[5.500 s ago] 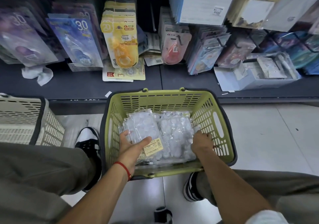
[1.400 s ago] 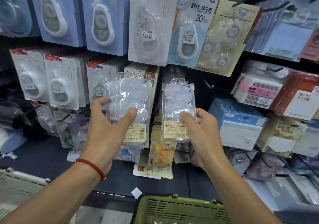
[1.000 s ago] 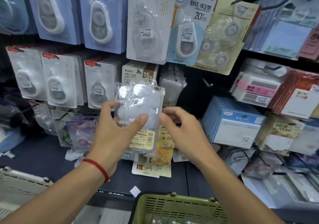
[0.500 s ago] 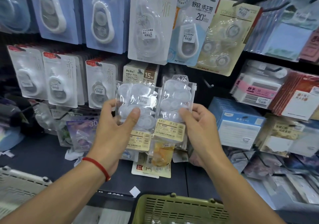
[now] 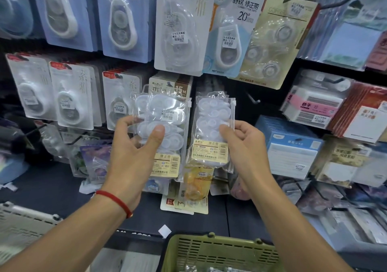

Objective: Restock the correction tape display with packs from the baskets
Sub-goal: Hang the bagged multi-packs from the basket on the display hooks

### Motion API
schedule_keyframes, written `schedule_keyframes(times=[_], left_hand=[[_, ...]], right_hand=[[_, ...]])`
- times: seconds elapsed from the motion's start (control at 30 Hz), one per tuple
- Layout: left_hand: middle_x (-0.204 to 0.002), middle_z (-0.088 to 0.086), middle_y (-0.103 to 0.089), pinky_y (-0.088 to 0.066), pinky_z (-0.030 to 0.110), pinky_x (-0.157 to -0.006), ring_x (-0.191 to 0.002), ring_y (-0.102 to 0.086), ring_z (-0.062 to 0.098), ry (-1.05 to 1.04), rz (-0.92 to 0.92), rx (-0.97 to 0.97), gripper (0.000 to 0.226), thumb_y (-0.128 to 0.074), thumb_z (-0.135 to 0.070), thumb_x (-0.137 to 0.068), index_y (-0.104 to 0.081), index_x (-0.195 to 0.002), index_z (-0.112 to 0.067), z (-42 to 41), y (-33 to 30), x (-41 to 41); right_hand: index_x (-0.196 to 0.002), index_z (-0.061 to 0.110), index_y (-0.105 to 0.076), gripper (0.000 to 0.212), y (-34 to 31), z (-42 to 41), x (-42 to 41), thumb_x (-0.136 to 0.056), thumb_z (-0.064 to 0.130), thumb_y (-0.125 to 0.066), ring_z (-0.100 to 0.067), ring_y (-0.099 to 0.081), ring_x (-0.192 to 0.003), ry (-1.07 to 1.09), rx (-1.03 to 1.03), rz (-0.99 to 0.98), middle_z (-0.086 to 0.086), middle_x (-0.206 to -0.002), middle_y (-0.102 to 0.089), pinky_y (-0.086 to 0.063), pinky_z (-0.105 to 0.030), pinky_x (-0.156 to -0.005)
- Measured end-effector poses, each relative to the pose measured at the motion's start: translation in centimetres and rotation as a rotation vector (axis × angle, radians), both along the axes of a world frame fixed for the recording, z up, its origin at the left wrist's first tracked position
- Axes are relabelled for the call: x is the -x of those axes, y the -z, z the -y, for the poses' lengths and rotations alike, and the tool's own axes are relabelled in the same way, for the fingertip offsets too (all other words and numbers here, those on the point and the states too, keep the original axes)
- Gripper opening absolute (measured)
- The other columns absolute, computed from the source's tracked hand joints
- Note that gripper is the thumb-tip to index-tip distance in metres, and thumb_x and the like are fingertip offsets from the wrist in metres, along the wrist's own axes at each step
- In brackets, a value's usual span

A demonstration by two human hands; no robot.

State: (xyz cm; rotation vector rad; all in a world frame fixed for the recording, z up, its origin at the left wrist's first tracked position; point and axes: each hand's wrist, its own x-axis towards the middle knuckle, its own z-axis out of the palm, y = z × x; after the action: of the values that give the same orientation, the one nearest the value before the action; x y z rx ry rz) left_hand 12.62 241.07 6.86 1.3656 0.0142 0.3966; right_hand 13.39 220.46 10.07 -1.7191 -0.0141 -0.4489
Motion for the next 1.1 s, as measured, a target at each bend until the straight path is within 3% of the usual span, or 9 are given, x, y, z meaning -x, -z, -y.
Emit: schedule_keyframes(times=[0.13,0.27,0.37,0.47,0.6,0.73,0.87,1.0,1.1], left_hand=[[-0.105,-0.005,-0.079,-0.055,0.035,-0.079,-0.102,-0.074,0.019,-0.017,-0.009,-0.018,0.045,-0.076,-0.058,-0.072,-0.054,-0.111,-0.050,-0.1,-0.1,0.1],[-0.101,-0.006,-0.080,-0.057,0.035,-0.082,-0.099,-0.075,0.020,0.010,-0.008,-0.021,0.048,-0.077,-0.056,-0.070,-0.054,-0.112,-0.047,0.3,-0.2,0.3],[-0.096,-0.006,-0.081,-0.059,0.028,-0.070,-0.087,-0.078,0.014,0.058,0.003,-0.033,0.050,-0.081,-0.047,-0.070,-0.054,-0.113,-0.041,0.8,-0.1,0.4],[-0.095,-0.002,-0.082,-0.058,0.021,-0.060,-0.077,-0.078,0.009,0.099,0.024,-0.031,0.055,-0.084,-0.037,-0.071,-0.054,-0.116,-0.032,1.6,-0.2,0.7],[-0.089,-0.018,-0.079,-0.056,0.019,-0.058,-0.074,-0.074,-0.002,0.064,0.014,-0.053,0.041,-0.082,-0.036,-0.083,-0.053,-0.111,-0.041,1.5,-0.1,0.5],[-0.079,-0.030,-0.073,-0.046,0.005,-0.052,-0.068,-0.063,-0.017,0.011,-0.009,-0.085,0.034,-0.078,-0.028,-0.094,-0.051,-0.103,-0.048,0.7,0.0,-0.1],[-0.089,-0.011,-0.076,-0.048,0.020,-0.064,-0.072,-0.066,-0.013,-0.011,-0.026,-0.080,0.036,-0.078,-0.028,-0.093,-0.052,-0.103,-0.052,0.6,-0.2,-0.1],[-0.087,-0.029,-0.074,-0.046,0.027,-0.070,-0.074,-0.067,-0.010,0.008,-0.021,-0.084,0.036,-0.076,-0.028,-0.094,-0.051,-0.105,-0.052,0.6,-0.2,0.0],[-0.089,-0.025,-0.075,-0.048,0.025,-0.067,-0.071,-0.065,-0.010,0.001,-0.034,-0.081,0.037,-0.075,-0.027,-0.095,-0.051,-0.105,-0.054,0.6,-0.3,0.1]], right_hand=[[-0.105,0.026,-0.071,0.012,0.3,0.3,-0.4,-0.101,0.036,-0.066,-0.035,-0.075,-0.091,0.023,0.099,-0.037,-0.003,-0.090,-0.080,-0.060,-0.060,-0.086],[-0.138,0.025,-0.056,0.043,0.5,0.3,-0.4,-0.100,0.042,-0.065,-0.011,-0.063,-0.113,0.182,0.456,-0.035,0.008,-0.130,-0.063,-0.053,-0.042,-0.103],[-0.125,0.029,-0.068,0.033,0.7,-0.8,0.6,-0.097,0.046,-0.067,0.000,-0.067,-0.105,-0.080,0.380,-0.045,0.015,-0.116,-0.072,-0.057,-0.038,-0.099],[-0.107,0.032,-0.073,0.022,1.3,-1.9,1.4,-0.095,0.050,-0.069,-0.008,-0.074,-0.099,-0.248,0.304,-0.118,0.010,-0.104,-0.078,-0.061,-0.047,-0.094],[-0.107,0.021,-0.069,0.009,1.2,-1.6,1.1,-0.103,0.028,-0.066,-0.024,-0.079,-0.093,-0.159,0.036,-0.083,-0.004,-0.099,-0.081,-0.061,-0.060,-0.089],[-0.107,0.020,-0.069,0.012,0.3,-0.5,0.1,-0.103,0.031,-0.065,-0.026,-0.078,-0.096,-0.033,-0.013,-0.099,-0.006,-0.099,-0.080,-0.060,-0.059,-0.091],[-0.106,0.020,-0.070,0.015,-0.2,0.0,-0.3,-0.103,0.033,-0.065,-0.025,-0.078,-0.092,-0.007,0.011,-0.097,-0.004,-0.095,-0.080,-0.062,-0.057,-0.088],[-0.104,0.021,-0.072,0.015,-0.2,-0.2,-0.1,-0.101,0.035,-0.066,-0.041,-0.075,-0.096,-0.016,-0.005,-0.079,-0.012,-0.095,-0.079,-0.059,-0.066,-0.084],[-0.101,0.024,-0.074,0.014,-0.1,-0.2,0.0,-0.100,0.036,-0.067,-0.031,-0.078,-0.092,-0.007,-0.009,-0.070,-0.003,-0.092,-0.081,-0.062,-0.060,-0.085]])
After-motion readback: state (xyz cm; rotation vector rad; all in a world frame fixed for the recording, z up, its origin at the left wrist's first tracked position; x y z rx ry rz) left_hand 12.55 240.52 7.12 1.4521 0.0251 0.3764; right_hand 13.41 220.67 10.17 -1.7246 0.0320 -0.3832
